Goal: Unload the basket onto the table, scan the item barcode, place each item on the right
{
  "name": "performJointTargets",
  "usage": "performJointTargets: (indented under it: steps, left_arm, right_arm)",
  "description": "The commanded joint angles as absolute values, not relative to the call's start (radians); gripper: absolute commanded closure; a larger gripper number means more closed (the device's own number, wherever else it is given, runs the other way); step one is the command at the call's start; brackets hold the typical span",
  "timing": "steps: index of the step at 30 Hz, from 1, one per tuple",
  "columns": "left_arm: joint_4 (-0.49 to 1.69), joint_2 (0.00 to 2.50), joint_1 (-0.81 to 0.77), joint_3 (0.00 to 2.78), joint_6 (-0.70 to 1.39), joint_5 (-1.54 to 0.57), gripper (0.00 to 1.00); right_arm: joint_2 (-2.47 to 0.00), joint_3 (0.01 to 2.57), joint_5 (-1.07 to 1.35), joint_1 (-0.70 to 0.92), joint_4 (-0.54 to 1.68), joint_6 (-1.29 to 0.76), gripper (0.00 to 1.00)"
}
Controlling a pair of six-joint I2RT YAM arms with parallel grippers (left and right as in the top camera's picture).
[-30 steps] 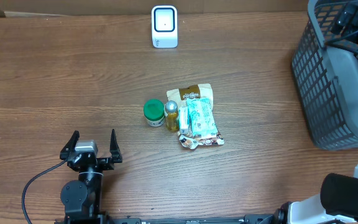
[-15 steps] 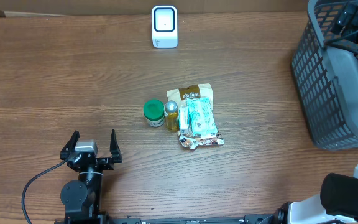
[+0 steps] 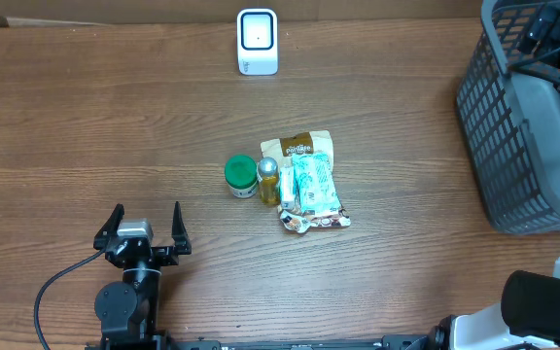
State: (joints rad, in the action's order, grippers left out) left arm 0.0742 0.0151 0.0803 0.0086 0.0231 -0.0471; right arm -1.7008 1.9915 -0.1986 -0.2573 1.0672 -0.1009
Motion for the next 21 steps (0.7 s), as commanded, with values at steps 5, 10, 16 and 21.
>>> performJointTargets:
  steps: [5,10,16,21]
  left_arm:
    - [0.075,0.006,0.086,0.005,0.022,-0.042,0.0]
    - [0.075,0.006,0.086,0.005,0.022,-0.041,0.0]
    - [0.075,0.006,0.086,0.005,0.022,-0.042,0.01]
    - [0.074,0.006,0.085,0.005,0.027,-0.054,0.0]
  right_arm:
    - [-1.689,2.009,-0.209,-0.258,1.064,-0.105,0.0]
    - [-1.689,2.009,-0.209,-0.258,1.064,-0.105,0.0]
    - [-1.689,2.009,-0.209,-0.258,1.064,-0.105,0.0]
    - [-1.689,2.009,-0.209,-0.258,1.064,-0.105,0.0]
